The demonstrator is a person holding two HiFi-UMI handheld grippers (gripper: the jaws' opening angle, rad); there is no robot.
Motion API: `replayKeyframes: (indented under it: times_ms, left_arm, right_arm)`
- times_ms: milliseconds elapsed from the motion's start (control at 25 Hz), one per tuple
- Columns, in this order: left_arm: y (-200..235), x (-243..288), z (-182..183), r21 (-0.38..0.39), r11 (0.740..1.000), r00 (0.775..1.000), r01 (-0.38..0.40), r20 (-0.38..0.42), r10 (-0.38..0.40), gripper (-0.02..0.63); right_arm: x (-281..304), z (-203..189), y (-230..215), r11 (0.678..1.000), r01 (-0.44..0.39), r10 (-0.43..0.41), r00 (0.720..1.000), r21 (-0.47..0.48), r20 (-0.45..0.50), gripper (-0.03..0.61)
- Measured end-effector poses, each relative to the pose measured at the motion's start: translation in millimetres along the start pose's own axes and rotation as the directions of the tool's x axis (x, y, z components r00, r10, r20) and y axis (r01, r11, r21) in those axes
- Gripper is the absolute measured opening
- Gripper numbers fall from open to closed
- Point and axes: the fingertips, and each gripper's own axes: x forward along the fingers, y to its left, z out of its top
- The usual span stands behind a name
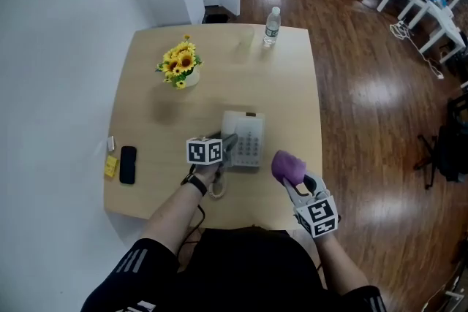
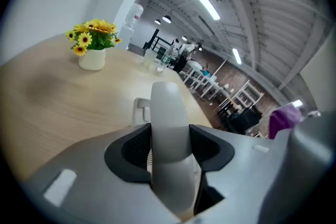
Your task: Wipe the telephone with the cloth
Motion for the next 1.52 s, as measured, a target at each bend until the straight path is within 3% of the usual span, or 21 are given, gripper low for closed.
replayKeyframes:
  times_ms: [80, 120, 160, 280, 320, 400, 480, 600, 760, 880, 1000, 1200, 1280, 1440, 1520]
  left_arm:
    - [-25.1, -25.6, 15.2, -0.035, 0.987, 0.985, 0.154, 0.089, -0.151, 0.212]
    - [-39.5, -41.9, 22.5, -0.046, 0.968, 0.962, 0.247, 0.133, -0.240, 0.212]
    - [-53.9, -60.8, 29.8, -0.046, 0.940, 0.929, 0.338, 0.176, -0.326, 0.212]
    - [-94.4, -123.5, 49.4, 0.000, 0.836, 0.803, 0.549, 0.276, -0.528, 0.212]
    - [-105.8, -143.1, 54.3, 0.022, 0.807, 0.768, 0.589, 0.295, -0.569, 0.212]
    - [-123.9, -178.0, 61.7, 0.066, 0.770, 0.718, 0.635, 0.320, -0.619, 0.212]
    - [-134.8, -204.6, 66.5, 0.097, 0.741, 0.676, 0.664, 0.346, -0.651, 0.210]
    - [-142.3, -231.7, 72.5, 0.114, 0.705, 0.623, 0.700, 0.385, -0.681, 0.209]
    - [-140.7, -255.5, 74.5, 0.129, 0.688, 0.597, 0.714, 0.402, -0.694, 0.209]
    - [-134.3, -271.6, 74.2, 0.133, 0.691, 0.593, 0.711, 0.415, -0.690, 0.209]
    - [-132.5, -281.8, 73.5, 0.149, 0.686, 0.585, 0.712, 0.413, -0.698, 0.209]
    - [-130.9, -294.5, 85.8, 0.148, 0.674, 0.539, 0.724, 0.488, -0.687, 0.209]
    - [-128.1, -298.6, 93.4, 0.157, 0.674, 0.525, 0.722, 0.510, -0.681, 0.209]
    - [-130.2, -307.4, 102.7, 0.179, 0.658, 0.499, 0.732, 0.516, -0.696, 0.209]
    - [-134.8, -309.7, 105.3, 0.194, 0.651, 0.489, 0.734, 0.514, -0.705, 0.209]
  right_arm:
    - [2.3, 9.7, 0.0, 1.000, -0.010, 0.010, 1.000, -0.007, 0.016, 0.137]
    - [4.7, 15.8, 0.9, 1.000, -0.018, 0.018, 1.000, -0.013, 0.026, 0.137]
    - [8.2, 23.0, 2.6, 0.999, -0.029, 0.029, 0.999, -0.024, 0.035, 0.137]
    - [21.4, 54.3, 8.3, 0.995, -0.064, 0.069, 0.995, -0.071, 0.067, 0.137]
    - [25.2, 69.2, 11.0, 0.993, -0.076, 0.084, 0.993, -0.093, 0.084, 0.137]
    - [31.7, 105.4, 22.3, 0.983, -0.103, 0.122, 0.985, -0.150, 0.125, 0.137]
    - [37.1, 144.9, 43.3, 0.963, -0.139, 0.179, 0.970, -0.230, 0.163, 0.137]
    - [47.5, 192.2, 83.3, 0.905, -0.188, 0.268, 0.949, -0.383, 0.167, 0.137]
    - [61.2, 220.4, 134.8, 0.783, -0.225, 0.334, 0.939, -0.580, 0.086, 0.135]
    - [62.7, 223.6, 162.3, 0.691, -0.228, 0.353, 0.934, -0.686, 0.046, 0.133]
    - [60.6, 216.9, 178.5, 0.656, -0.273, 0.395, 0.919, -0.704, 0.012, 0.132]
    - [50.6, 171.9, 195.6, 0.568, -0.389, 0.441, 0.888, -0.726, -0.131, 0.132]
    - [46.2, 156.3, 194.7, 0.574, -0.399, 0.429, 0.890, -0.715, -0.153, 0.132]
    - [42.7, 152.0, 189.6, 0.617, -0.396, 0.422, 0.896, -0.680, -0.139, 0.132]
    - [40.5, 159.5, 194.9, 0.613, -0.398, 0.431, 0.893, -0.683, -0.134, 0.132]
